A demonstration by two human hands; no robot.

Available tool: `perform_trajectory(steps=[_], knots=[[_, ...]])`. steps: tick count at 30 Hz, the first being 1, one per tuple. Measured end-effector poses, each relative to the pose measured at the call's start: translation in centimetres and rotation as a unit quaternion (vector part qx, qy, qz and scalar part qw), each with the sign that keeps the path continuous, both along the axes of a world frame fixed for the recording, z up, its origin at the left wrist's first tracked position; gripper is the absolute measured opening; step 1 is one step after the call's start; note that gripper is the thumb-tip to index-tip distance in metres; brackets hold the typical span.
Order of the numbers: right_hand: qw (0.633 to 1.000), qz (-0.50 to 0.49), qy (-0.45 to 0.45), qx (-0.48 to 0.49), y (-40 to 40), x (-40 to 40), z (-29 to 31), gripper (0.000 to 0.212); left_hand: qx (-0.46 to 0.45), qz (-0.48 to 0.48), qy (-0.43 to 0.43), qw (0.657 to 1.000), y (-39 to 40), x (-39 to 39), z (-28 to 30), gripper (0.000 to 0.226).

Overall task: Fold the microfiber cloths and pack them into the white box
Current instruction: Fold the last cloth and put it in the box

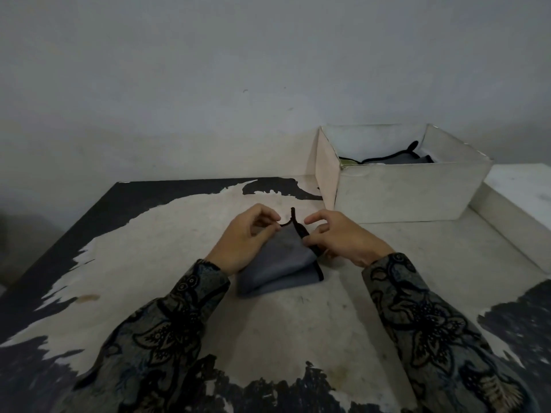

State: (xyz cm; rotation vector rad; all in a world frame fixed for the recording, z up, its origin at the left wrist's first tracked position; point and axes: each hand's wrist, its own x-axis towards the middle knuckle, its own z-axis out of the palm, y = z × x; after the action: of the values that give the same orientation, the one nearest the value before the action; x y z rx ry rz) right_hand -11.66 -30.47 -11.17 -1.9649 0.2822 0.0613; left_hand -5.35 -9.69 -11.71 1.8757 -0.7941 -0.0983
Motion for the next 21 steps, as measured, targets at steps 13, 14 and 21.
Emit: perform_trajectory(steps=[13,14,21], knots=[[0.975,0.081,0.025,-0.205,0.4,-0.3,-0.2,0.038,0.419,0.017,-0.186,0.888,1.4,-1.1,-3.7,0.117],[0.975,0.08,0.023,-0.206,0.5,-0.3,-0.2,0.037,0.428,0.015,-0.187,0.884,1.4,-1.2,-3.6,0.121],[0.954,-0.006,-0.017,-0.3,2.4,0.6,-2.4,0.04,0.444,0.004,-0.191,0.875,1.3,-1.3,-3.9,0.133]])
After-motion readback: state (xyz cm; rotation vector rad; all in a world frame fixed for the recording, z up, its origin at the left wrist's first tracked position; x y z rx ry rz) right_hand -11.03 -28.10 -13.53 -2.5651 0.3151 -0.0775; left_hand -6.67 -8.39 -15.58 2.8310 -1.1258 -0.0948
